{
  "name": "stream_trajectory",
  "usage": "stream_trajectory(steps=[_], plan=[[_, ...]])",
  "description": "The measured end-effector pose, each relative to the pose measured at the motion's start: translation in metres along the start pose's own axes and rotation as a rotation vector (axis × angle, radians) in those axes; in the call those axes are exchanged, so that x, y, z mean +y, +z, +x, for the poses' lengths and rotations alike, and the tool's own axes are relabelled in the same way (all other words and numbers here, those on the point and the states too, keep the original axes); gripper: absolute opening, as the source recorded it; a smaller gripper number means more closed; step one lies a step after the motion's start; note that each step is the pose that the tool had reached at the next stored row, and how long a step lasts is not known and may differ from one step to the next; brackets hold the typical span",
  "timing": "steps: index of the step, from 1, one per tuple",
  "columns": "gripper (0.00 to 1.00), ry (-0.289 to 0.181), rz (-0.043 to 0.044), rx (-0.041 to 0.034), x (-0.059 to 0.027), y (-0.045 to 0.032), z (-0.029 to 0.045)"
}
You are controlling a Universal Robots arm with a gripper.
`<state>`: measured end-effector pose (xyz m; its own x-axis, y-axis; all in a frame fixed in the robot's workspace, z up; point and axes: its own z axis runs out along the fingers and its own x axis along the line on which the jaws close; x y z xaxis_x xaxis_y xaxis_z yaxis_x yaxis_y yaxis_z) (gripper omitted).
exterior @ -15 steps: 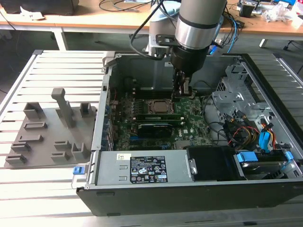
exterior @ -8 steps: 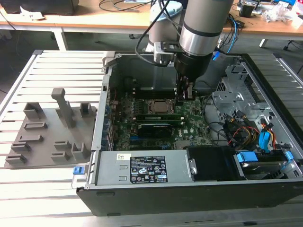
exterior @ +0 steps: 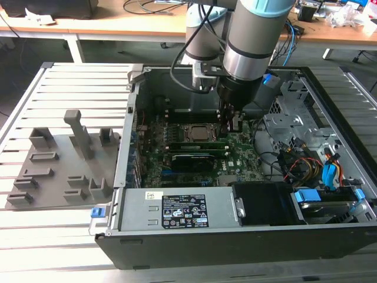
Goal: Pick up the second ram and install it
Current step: 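Press down the second ram until it locks into place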
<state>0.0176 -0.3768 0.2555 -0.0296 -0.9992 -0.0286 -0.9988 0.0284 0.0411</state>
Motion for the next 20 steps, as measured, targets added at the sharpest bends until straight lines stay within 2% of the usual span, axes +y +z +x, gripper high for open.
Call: stream_trajectory(steps=[6,10,13,15,16,18,19,20], plan=[[0.11,0.0,0.0,-0.0008,-0.0007,0.0181,0.0005],[0.11,0.0,0.0,-0.0012,-0.001,0.0256,0.0008],[0.11,0.0,0.0002,-0.0036,-0.0011,0.0258,0.0006],[0.11,0.0,0.0001,-0.0026,-0.0007,0.0185,0.0005],[0.11,0.0,0.0005,-0.0025,0.001,0.018,0.0006],[0.11,0.0,0.0013,-0.0024,0.011,0.0184,0.0009],[0.11,0.0,0.0024,-0.0024,0.0216,0.0188,0.0012],[0.11,0.0,0.0032,-0.0024,0.0285,0.0191,0.0014]])
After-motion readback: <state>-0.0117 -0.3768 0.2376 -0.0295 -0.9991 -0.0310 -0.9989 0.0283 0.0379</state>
